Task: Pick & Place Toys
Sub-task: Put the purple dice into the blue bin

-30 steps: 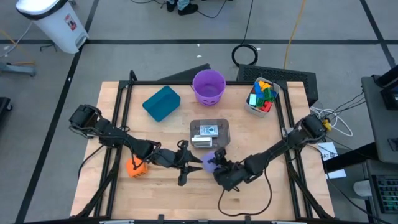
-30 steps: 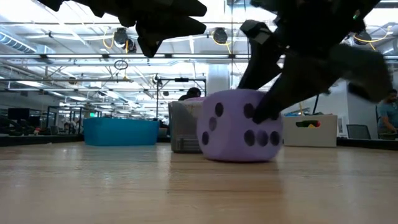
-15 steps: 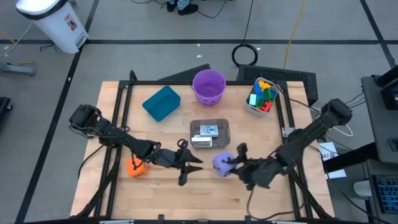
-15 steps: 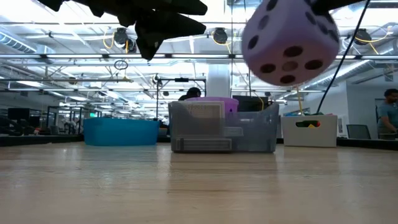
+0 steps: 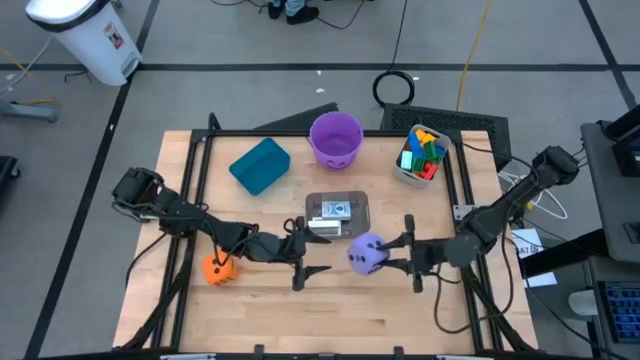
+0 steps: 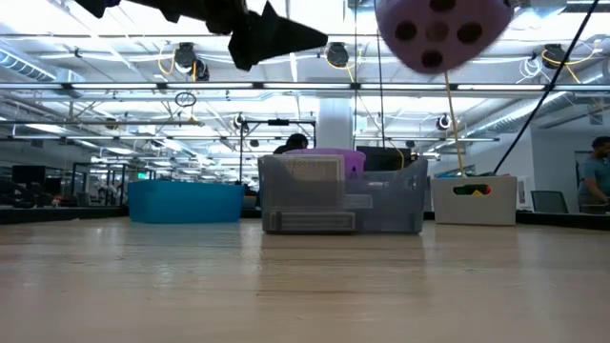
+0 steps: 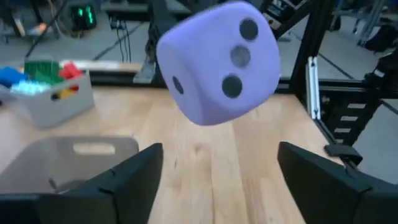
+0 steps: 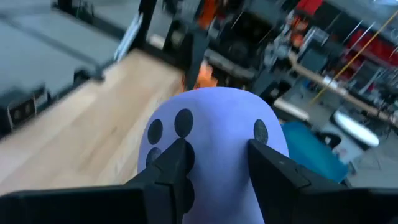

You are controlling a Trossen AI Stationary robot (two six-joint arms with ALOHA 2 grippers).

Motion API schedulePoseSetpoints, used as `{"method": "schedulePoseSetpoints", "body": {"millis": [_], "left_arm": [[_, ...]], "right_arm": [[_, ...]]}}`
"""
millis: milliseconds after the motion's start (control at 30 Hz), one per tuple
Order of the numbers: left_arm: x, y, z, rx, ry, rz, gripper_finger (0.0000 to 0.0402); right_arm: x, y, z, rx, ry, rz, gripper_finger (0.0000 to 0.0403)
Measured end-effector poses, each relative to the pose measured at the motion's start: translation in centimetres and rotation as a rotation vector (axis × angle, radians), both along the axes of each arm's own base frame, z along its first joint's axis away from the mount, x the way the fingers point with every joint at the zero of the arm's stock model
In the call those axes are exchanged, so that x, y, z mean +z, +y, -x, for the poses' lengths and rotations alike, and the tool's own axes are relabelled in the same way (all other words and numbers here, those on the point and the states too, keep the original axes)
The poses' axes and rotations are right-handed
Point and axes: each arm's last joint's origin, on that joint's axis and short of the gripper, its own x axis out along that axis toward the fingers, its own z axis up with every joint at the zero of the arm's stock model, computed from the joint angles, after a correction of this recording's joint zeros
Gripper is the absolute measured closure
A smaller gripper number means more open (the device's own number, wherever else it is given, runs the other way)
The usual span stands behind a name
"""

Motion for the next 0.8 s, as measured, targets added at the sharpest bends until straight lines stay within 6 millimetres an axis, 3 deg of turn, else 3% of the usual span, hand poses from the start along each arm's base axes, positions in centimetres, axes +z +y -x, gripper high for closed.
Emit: {"method": "schedulePoseSetpoints", "body": {"millis": [167,333,533,667,800], "left_arm": [[0.6,-0.4,0.0,-0.030,-0.061,-0.076,0.0049],[0.8,-1.5,0.5,-0.047,-0.080,-0.199,0.0046],[2.8,-2.7,0.1,0.003,-0.115,-0.367,0.0046],[3.6,-3.4,-0.9,0.004,-0.083,-0.447,0.0046],[2.0,-4.5,-3.3,-0.023,-0.010,-0.574,0.0046]], "right_arm": [[0.5,-0.5,0.6,0.005,-0.117,-0.058,0.0287],[0.5,-0.7,0.7,-0.015,-0.116,-0.151,0.0306],[0.4,-0.4,0.3,-0.018,-0.135,-0.187,0.0308],[0.3,-0.5,-0.4,-0.029,-0.152,-0.226,0.0309],[0.1,-0.9,-1.4,0.010,-0.151,-0.286,0.0309]]}}
